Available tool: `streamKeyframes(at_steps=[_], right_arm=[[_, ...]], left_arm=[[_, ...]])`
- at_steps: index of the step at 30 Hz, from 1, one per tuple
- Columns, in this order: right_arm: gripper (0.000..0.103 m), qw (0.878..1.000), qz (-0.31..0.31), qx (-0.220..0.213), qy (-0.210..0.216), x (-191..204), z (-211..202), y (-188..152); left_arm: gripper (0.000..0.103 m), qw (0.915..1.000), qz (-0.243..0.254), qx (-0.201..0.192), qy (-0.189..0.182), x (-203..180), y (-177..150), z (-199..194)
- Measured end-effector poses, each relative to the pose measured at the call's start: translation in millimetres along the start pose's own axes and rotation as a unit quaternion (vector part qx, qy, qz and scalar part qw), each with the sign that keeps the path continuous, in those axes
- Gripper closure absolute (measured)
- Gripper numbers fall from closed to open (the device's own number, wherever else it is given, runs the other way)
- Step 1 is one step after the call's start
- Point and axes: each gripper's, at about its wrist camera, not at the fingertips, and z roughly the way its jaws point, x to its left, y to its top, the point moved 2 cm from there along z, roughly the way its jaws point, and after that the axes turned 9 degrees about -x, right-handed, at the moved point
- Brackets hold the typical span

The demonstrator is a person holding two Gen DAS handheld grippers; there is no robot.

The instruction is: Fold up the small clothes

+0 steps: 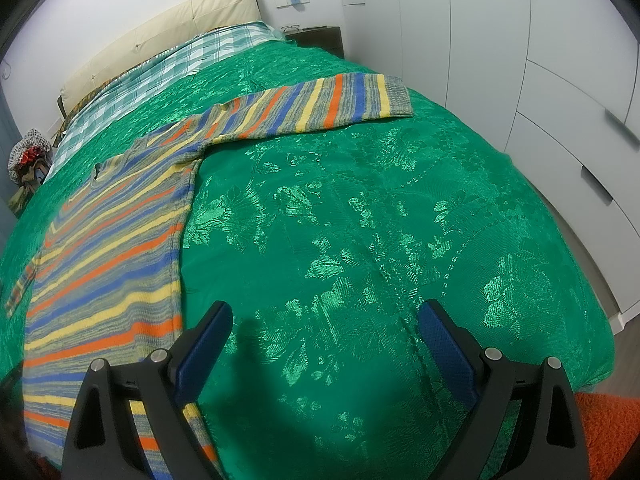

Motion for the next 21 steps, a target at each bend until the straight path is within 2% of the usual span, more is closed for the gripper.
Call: streamKeyframes(at_steps=[21], right_arm=[[0.010,1.000,-0.003,0.001,-0.001,1.3,1.6,-1.4]], left_arm=[[0.000,1.0000,0.001,0.000,0.000,-0.4,-0.4,0.3]])
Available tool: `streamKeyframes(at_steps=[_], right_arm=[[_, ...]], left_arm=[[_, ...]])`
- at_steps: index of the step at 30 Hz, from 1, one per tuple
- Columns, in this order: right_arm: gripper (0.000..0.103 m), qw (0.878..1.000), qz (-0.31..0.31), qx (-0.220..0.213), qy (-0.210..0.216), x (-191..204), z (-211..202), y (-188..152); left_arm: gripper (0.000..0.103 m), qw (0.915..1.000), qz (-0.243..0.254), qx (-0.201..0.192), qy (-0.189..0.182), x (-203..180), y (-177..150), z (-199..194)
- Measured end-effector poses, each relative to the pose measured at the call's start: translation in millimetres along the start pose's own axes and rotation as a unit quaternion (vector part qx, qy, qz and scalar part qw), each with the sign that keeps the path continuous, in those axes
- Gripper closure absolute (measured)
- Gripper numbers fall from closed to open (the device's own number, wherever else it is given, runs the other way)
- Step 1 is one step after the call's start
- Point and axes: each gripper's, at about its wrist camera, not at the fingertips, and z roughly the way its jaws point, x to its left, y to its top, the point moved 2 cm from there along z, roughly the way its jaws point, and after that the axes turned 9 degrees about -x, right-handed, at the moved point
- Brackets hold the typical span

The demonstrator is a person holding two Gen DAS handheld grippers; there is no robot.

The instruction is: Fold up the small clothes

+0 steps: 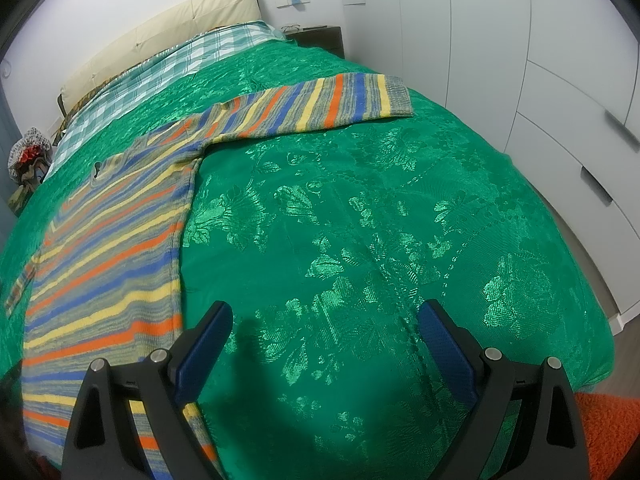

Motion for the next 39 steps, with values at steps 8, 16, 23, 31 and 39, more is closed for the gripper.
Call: streamKeyframes(at_steps=[8,16,23,31,39], right_arm=[[0.009,1.000,0.000,0.000,0.000,-0.2,-0.4,0.5],[0.010,1.000,0.007,-0.003,0.006,-1.8,-3.4,2.8],[0.010,0.999,0.036,-0.002,0.025,-11.4,-11.4,19.4],[0.010,0.991,0.123,-0.003,0.050,-68.9,14.9,86.9],[0.010,0.920,0.356,0.069,0.147,-128.8,114.4,132.8]], left_arm=[[0.000,1.0000,0.000,0.000,0.000,0.0,-0.1,0.0],[0.001,0.9991,-0.033,0.007,-0.025,8.6,6.2,-14.1],[0.001,0.9941,-0.098,-0.022,-0.041,32.6,16.1,-34.8],[0.001,0.9888,-0.140,-0.049,-0.010,49.5,23.0,-35.3],[0.001,0.9903,-0.135,-0.033,0.006,42.7,17.3,-26.9]])
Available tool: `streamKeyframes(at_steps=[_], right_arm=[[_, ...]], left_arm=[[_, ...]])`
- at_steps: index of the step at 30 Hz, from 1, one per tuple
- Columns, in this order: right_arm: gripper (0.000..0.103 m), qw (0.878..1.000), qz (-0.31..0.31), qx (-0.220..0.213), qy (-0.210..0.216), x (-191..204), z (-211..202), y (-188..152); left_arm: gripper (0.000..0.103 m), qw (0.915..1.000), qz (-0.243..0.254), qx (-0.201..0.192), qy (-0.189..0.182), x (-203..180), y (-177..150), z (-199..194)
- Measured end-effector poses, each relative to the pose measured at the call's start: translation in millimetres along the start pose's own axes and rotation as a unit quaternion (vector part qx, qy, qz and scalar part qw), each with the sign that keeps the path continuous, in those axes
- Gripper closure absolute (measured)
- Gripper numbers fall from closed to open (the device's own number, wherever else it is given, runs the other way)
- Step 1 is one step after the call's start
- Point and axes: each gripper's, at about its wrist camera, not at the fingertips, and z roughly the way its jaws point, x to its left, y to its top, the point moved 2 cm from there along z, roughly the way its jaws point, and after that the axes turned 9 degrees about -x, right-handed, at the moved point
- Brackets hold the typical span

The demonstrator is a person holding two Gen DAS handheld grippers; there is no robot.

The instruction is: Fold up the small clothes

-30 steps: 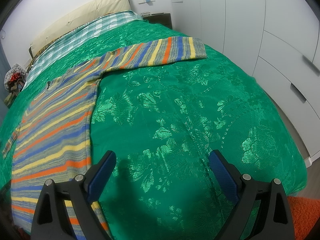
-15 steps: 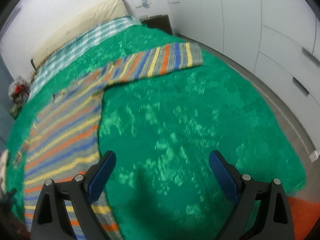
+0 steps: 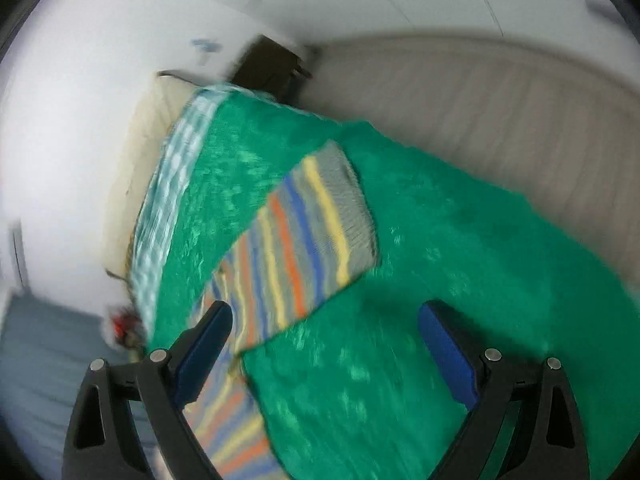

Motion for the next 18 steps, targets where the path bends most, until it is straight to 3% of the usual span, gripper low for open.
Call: streamKeyframes(at_steps=[3,6,7,8,9,11,13,15,18], right_arm=[[0.012,1.000,0.019,0.006,0.017,3.9,24.7,12.9],[0.042,0.999,0.010,0.023,0.040,16.3,48.1,15.8],[0.068,0.999,0.011,0.026,0.028,15.9,55.1,14.4],[0.101,1.000,0.009,0.026,0.007,14.9,60.7,11.8],[0.100,1.000,0.006,0.019,-0.022,11.8,63.0,11.5],[0.100,0.999,-0.014,-0.019,-0.042,20.0,54.5,12.5],[0.100,0.992,-0.095,-0.049,-0.061,51.9,44.2,11.2],[0.100,0.978,-0.193,-0.064,-0.045,103.7,34.3,1.7],[0.100,0.948,-0.313,-0.049,0.023,190.8,27.4,-32.3]], left_arm=[[0.001,0.9999,0.008,0.005,0.009,-1.7,-3.7,3.1],[0.001,0.9997,0.011,0.011,0.019,-2.2,-7.1,9.2],[0.001,0.9996,0.015,0.012,0.023,-3.2,-7.8,11.0],[0.001,0.9994,0.019,0.012,0.026,-4.5,-8.1,11.9],[0.001,0.9993,0.023,0.012,0.028,-5.6,-8.2,12.4],[0.001,0.9993,0.024,0.013,0.024,-7.1,-8.3,12.1],[0.001,0.9995,0.022,0.014,0.015,-7.9,-8.0,11.4],[0.001,0.9996,0.021,0.015,0.009,-9.3,-7.3,11.6],[0.001,0.9997,0.015,0.017,-0.001,-9.8,-6.0,12.2]])
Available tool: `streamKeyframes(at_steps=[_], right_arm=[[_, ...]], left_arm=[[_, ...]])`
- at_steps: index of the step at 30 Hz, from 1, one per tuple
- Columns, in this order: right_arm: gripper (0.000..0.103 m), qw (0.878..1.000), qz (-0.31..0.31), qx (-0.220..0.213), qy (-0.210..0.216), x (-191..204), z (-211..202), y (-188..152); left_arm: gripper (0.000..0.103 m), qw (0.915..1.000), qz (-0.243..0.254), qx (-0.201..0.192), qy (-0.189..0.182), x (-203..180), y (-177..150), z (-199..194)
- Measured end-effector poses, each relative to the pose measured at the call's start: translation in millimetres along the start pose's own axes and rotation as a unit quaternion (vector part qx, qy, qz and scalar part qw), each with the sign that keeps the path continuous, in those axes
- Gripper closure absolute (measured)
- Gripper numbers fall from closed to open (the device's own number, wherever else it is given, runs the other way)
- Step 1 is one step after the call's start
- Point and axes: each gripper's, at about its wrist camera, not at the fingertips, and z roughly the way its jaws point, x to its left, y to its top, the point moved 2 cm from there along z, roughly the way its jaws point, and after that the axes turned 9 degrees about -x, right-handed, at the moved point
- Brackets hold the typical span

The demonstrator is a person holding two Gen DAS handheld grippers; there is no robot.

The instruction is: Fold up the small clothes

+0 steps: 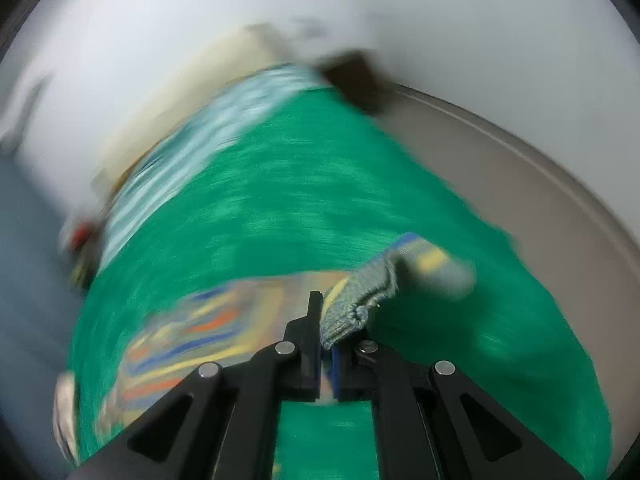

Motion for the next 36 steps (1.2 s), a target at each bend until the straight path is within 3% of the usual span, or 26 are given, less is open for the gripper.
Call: streamKeyframes(at_steps=[2,6,7,8,9,10,12,14,15,17,19,22,24,25,26,28,30,33,34,36], right_arm=[[0.100,0.996,-0.061,0.014,0.066,62.6,4.0,4.1],[0.098,0.968,-0.142,0.065,0.194,184.8,26.8,-22.6],[0.088,0.963,-0.142,0.080,0.213,200.4,34.5,-34.3],[0.049,0.957,-0.141,0.105,0.230,215.0,45.1,-44.9],[0.029,0.954,-0.144,0.125,0.232,224.2,55.5,-54.8],[0.023,0.953,-0.145,0.135,0.231,228.1,59.2,-62.2],[0.024,0.953,-0.145,0.137,0.227,226.0,63.5,-64.0],[0.025,0.962,-0.128,0.126,0.204,200.7,59.4,-55.4],[0.026,0.967,-0.124,0.124,0.183,190.6,61.1,-50.2],[0.035,0.976,-0.152,0.126,0.096,170.3,68.8,-44.2],[0.039,0.965,-0.213,0.151,0.020,152.5,75.0,-53.7],[0.044,0.948,-0.231,0.219,-0.015,126.2,95.9,-82.6],[0.063,0.951,-0.205,0.232,-0.013,113.0,106.1,-97.2],[0.100,0.955,-0.180,0.237,0.007,107.1,109.4,-102.8],[0.099,0.957,-0.169,0.237,0.007,102.3,112.2,-107.4],[0.100,0.954,-0.190,0.223,-0.068,79.0,120.9,-113.6],[0.103,0.958,-0.173,0.210,-0.095,58.1,121.6,-110.9],[0.098,0.957,-0.178,0.215,-0.075,57.7,118.6,-108.2],[0.091,0.955,-0.195,0.212,-0.071,61.8,116.4,-105.7],[0.090,0.956,-0.212,0.194,-0.064,69.1,109.9,-97.6]], left_arm=[[0.001,1.0000,-0.007,0.000,-0.006,0.2,1.5,-0.2],[0.001,0.9997,-0.020,0.006,-0.013,3.7,3.3,1.3],[0.001,0.9997,-0.020,0.007,-0.013,3.9,3.6,1.9],[0.001,0.9997,-0.019,0.008,-0.013,3.9,3.7,2.2],[0.001,0.9997,-0.019,0.007,-0.013,3.9,3.8,1.9],[0.001,0.9997,-0.019,0.007,-0.013,3.7,3.4,1.1],[0.001,0.9996,-0.022,0.008,-0.016,3.9,3.5,0.6],[0.001,0.9994,-0.025,0.009,-0.019,4.1,4.3,1.4],[0.001,0.9994,-0.027,0.010,-0.021,4.0,4.7,2.2],[0.001,0.9994,-0.026,0.010,-0.021,2.6,4.8,3.2],[0.001,0.9996,-0.019,0.010,-0.018,-0.1,3.9,4.0],[0.001,0.9999,-0.007,0.009,-0.012,-3.9,1.2,4.8],[0.001,0.9999,0.006,0.009,-0.006,-8.0,-1.4,6.1],[0.001,0.9999,0.014,0.009,-0.001,-9.8,-2.4,6.7],[0.001,0.9997,0.021,0.009,0.003,-11.1,-3.3,7.0],[0.001,0.9995,0.031,0.008,0.005,-13.8,-4.6,6.8],[0.001,0.9994,0.032,0.009,0.001,-14.1,-4.4,6.8],[0.001,0.9994,0.033,0.013,-0.001,-14.2,-3.7,9.9],[0.001,0.9993,0.034,0.013,-0.001,-15.0,-3.6,10.2],[0.001,0.9993,0.036,0.012,-0.003,-15.5,-3.9,9.8]])
